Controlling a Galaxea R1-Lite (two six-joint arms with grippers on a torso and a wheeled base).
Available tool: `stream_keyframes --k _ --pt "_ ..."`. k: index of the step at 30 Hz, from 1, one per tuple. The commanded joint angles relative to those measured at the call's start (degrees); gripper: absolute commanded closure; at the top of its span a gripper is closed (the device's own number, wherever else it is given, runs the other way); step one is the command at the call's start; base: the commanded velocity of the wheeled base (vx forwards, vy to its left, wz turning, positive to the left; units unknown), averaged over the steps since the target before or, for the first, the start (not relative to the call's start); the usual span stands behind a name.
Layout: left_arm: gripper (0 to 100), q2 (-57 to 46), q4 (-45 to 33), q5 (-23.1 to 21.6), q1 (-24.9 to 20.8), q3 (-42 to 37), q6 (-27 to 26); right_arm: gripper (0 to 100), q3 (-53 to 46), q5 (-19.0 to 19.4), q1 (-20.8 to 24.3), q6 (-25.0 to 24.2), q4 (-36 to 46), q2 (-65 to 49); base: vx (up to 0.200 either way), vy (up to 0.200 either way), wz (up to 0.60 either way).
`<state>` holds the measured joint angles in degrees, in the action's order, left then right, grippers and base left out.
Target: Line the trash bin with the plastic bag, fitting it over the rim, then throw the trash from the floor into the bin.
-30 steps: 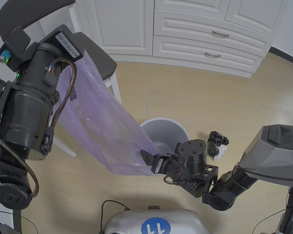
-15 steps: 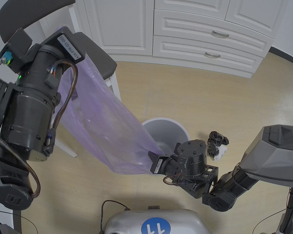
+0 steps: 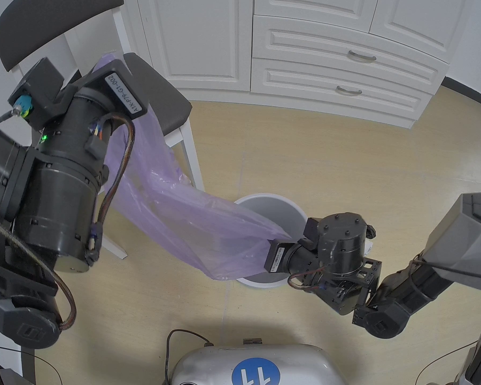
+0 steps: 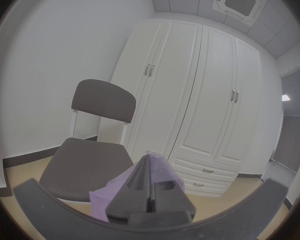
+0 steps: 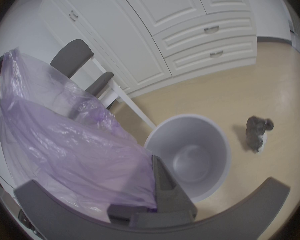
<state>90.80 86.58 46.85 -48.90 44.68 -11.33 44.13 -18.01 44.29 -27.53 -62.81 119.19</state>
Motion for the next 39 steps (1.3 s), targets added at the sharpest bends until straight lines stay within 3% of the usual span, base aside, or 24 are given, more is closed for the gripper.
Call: stream_keyframes --k 1,7,13,17,18,22,31,32,34,39 --pt "100 1.14 0.08 0.00 0.12 -1.79 -0.01 100 -3.35 -0.19 -2.36 4.41 0.58 -8.53 0.000 0.000 0.00" --pt "100 2.81 0.17 0.00 0.12 -2.67 0.16 100 -7.39 -0.45 -4.83 11.18 0.93 -18.20 0.000 0.000 0.00" --pt "100 6.24 0.70 -0.27 0.12 -2.84 0.51 100 -9.76 -5.20 -6.93 18.30 2.60 -26.64 0.000 0.000 0.00" --pt "100 7.99 0.79 -0.35 0.12 -2.84 1.57 100 -10.82 -6.16 -6.85 20.50 3.83 -29.63 0.000 0.000 0.00" --pt "100 10.63 0.87 -0.35 0.12 -2.75 3.24 100 -13.02 -9.24 -5.97 25.15 3.74 -32.97 0.000 0.000 0.00" --pt "100 13.27 0.96 -1.15 0.12 -3.81 5.26 100 -16.88 -13.20 -3.68 32.54 3.57 -37.62 0.000 0.000 0.00" --pt "100 11.16 1.14 -12.40 0.03 -14.18 6.32 100 -24.35 -17.24 -3.16 44.75 0.14 -43.95 0.000 0.000 0.00" --pt "100 9.05 1.14 -17.58 0.03 -17.34 6.40 100 -26.46 -17.33 -3.24 47.74 -3.38 -43.95 0.000 0.000 0.00" --pt "100 7.38 1.14 -21.01 0.12 -19.01 6.58 100 -28.13 -17.41 -3.24 50.11 -6.63 -43.43 0.000 0.000 0.00" --pt "100 5.44 1.14 -22.94 0.56 -21.30 6.40 100 -30.42 -17.41 -3.24 53.37 -9.97 -42.63 0.000 0.000 0.00"
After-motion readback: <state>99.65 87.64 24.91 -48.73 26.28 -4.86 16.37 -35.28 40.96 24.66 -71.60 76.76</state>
